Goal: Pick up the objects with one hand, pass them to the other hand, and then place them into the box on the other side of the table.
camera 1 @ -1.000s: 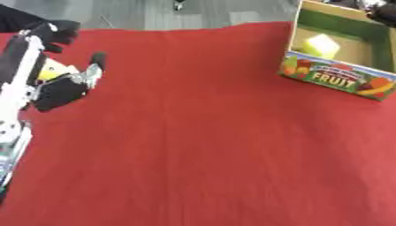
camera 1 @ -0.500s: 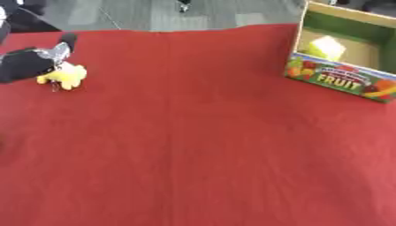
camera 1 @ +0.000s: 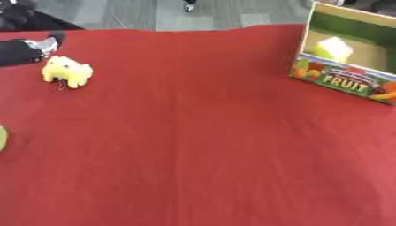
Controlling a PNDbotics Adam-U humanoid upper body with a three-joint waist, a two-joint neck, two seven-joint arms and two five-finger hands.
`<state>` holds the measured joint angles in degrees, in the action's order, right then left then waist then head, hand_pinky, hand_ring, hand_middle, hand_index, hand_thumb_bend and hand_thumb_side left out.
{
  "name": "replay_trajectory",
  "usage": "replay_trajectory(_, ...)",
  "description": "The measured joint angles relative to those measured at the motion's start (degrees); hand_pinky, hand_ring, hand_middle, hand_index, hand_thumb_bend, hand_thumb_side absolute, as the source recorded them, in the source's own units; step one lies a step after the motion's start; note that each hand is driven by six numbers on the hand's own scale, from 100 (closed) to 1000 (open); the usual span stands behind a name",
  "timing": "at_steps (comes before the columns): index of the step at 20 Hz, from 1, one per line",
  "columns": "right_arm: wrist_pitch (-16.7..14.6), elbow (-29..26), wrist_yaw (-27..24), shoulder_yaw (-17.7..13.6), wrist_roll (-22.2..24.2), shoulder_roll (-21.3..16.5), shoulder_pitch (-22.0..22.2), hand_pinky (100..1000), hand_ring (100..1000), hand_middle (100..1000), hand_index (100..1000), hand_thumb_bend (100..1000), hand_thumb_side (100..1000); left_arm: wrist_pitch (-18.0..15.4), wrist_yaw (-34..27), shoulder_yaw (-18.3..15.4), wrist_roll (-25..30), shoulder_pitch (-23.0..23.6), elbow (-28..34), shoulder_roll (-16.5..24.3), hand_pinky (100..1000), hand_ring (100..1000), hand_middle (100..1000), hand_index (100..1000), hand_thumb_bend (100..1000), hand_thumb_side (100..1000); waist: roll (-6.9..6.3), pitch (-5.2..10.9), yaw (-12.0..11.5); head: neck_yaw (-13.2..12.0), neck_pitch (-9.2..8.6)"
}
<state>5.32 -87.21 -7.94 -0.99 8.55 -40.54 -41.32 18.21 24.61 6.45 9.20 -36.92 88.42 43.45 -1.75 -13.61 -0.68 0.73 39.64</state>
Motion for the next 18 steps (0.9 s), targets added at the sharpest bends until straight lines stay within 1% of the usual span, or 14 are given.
replay_trajectory(4,0.1,0.0,0.0,0.0,-0.1,-0.1,0.2,923,950,881,932,100,429,-0.4,-0.5,-0.6,0.5,0.1,-1.1,1.8,769,764,728,833,417,447,-0.15,0.0,0.0,-0.1,0.01)
replay_trajectory(7,0.0,0.0,0.2,0.0,0.0,-0.1,0.8,921,948,878,929,100,423,-0.5,-1.3,-0.6,1.1,1.0,-1.3,3.2,770,764,728,832,423,456,-0.29,0.0,0.0,-0.4,0.02)
replay_trajectory(11,-0.7,-1.4,1.3,1.1,0.7,-0.3,2.7,920,948,878,929,100,447,-0.6,-2.1,-0.7,2.4,2.5,-1.7,4.6,771,766,731,834,433,471,-0.33,0.0,0.0,-0.7,0.07)
replay_trajectory(13,-0.9,-1.9,2.0,1.7,1.2,-0.3,3.6,920,947,878,928,100,457,-0.7,-2.3,-0.8,3.2,2.9,-2.0,5.0,776,773,739,842,457,479,-0.33,0.0,0.0,-0.8,0.13)
replay_trajectory(15,-1.0,-2.1,2.6,2.1,1.5,-0.1,4.1,920,946,876,927,100,462,-0.8,-2.1,-0.8,4.6,3.2,-2.6,5.5,778,777,743,845,505,475,-0.33,0.0,0.0,-1.0,0.42)
replay_trajectory(16,-1.1,-2.1,2.9,2.2,1.7,0.0,4.2,920,946,877,927,100,466,-0.8,-1.6,-0.8,5.7,3.3,-3.1,5.7,779,777,744,842,544,467,-0.33,0.0,0.0,-1.1,0.51)
replay_trajectory(18,-1.1,-2.1,3.4,2.5,1.9,0.1,4.5,920,947,877,927,100,472,-0.9,0.3,-0.7,8.4,3.8,-4.0,6.6,781,777,746,839,586,461,-0.34,0.0,0.0,-1.4,0.53)
